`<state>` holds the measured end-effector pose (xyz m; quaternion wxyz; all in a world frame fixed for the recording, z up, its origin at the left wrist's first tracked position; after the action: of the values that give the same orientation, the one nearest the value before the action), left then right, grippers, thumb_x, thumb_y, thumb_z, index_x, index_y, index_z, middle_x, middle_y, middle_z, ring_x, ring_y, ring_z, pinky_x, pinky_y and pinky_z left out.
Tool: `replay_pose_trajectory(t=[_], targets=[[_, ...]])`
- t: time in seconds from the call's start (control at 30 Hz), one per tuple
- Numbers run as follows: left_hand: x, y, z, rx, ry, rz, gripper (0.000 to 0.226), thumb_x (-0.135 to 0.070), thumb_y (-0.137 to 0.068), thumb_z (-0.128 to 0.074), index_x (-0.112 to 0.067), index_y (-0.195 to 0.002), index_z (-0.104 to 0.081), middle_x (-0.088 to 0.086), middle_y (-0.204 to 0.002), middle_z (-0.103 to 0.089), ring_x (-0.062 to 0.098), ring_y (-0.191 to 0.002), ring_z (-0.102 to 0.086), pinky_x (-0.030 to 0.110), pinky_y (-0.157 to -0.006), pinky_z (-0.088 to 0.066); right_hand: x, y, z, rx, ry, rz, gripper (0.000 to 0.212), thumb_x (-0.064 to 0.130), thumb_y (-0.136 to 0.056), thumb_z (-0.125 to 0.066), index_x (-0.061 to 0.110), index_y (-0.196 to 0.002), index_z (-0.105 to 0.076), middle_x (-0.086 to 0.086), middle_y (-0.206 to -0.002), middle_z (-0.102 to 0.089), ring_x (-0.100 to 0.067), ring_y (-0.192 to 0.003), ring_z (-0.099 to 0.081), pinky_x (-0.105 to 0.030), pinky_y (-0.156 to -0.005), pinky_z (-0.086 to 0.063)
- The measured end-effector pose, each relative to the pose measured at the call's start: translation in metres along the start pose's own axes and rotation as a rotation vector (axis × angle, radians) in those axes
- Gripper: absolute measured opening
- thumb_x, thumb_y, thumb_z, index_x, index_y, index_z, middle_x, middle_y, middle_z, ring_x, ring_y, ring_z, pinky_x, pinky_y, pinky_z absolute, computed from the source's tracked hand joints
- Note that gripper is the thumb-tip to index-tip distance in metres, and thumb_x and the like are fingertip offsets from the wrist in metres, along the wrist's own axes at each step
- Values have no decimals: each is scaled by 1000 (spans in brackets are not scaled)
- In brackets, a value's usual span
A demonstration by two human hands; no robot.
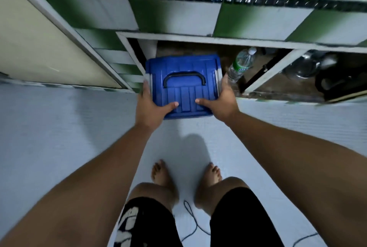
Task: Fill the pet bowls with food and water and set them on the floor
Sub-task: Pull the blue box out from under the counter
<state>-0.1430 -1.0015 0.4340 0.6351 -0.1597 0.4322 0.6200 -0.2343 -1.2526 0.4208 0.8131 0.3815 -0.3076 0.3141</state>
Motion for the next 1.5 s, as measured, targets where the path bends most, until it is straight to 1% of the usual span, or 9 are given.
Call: replay_pose_trajectory(t=[0.1, 0.37, 0.5, 0.63, 0.77, 0.93, 1.1, 1.3, 1.5], targets=[[-31, 54, 32, -17, -4, 49, 134, -61, -61, -92, -22, -164, -14, 8, -159, -37, 25, -146, -39, 45, -120, -38, 22, 40, 26, 15, 4, 21, 144, 78, -41, -83, 25, -156, -14, -1, -152, -43, -23, -138, -46, -46, -109, -46], [-116, 129, 112, -170, 165, 111, 126, -79, -51, -86, -38, -156, -30, -5, -153, -49, 21, -136, -53, 50, -107, -52, 162, 130, 120, 18, -2, 160, 76, 41, -73, -84, 25, -135, -42, 0, -129, -56, -17, -115, -57, -39, -104, -50], [-166, 153, 141, -278, 316, 161, 88, -59, -81, -78, -20, -152, -42, -5, -137, -57, 17, -120, -60, 38, -100, -54, 218, 145, 162, 1, 38, 241, 72, 34, -86, -76, 16, -146, -40, -2, -143, -52, -17, -127, -52, -16, -95, -32], [-190, 160, 160, -403, 475, 232, 46, -40, -98, -64, -16, -137, -56, -2, -115, -66, 19, -106, -66, 38, -91, -56, 272, 129, 190, -46, 160, 344, 61, 43, -90, -67, 11, -138, -48, -10, -135, -60, -29, -126, -53, -32, -103, -43], [-198, 153, 155, -374, 661, 346, 41, -27, -98, -58, -6, -132, -59, 16, -119, -69, 31, -101, -70, 51, -79, -64, 327, 90, 210, -83, 390, 490, 60, 51, -92, -58, 20, -144, -49, -16, -129, -60, -37, -126, -51, -46, -105, -45], [-233, 133, 140, -294, 927, 351, 12, -16, -102, -61, -6, -107, -65, 14, -103, -70, 28, -97, -72, 41, -69, -64, 404, 23, 210, 30, 595, 598, 53, 48, -89, -66, 19, -132, -60, -10, -127, -64, -31, -119, -58, -34, -97, -45], [-261, 95, 128, -246, 1078, 347, 18, -10, -100, -64, -1, -115, -63, 16, -109, -74, 25, -94, -76, 30, -71, -63, 461, -39, 191, 122, 667, 594, 53, 39, -89, -71, 14, -134, -59, -8, -133, -61, -29, -124, -56, -32, -103, -44], [-280, 39, 129, -306, 1052, 377, 14, -11, -99, -66, -4, -111, -65, 14, -103, -75, 21, -84, -75, 25, -69, -62, 494, -99, 152, 180, 677, 561, 87, 63, -72, -78, 16, -140, -51, -8, -138, -55, -29, -125, -53, -32, -103, -42], [-294, -17, 128, -306, 1073, 414, 19, -12, -100, -65, 3, -111, -61, 22, -107, -73, 27, -89, -74, 24, -68, -62, 499, -165, 139, 188, 682, 482, 92, 60, -66, -84, 16, -140, -51, -9, -140, -54, -30, -126, -53, -36, -105, -44]])
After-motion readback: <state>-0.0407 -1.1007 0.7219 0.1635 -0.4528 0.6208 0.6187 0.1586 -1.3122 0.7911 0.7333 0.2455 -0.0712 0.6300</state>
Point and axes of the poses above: each hand's wrist, its own y-axis away from the middle knuckle, its own z-axis out of the back of the hand, x = y × z, the point moved 8 cm from there along -y, towards the middle knuckle
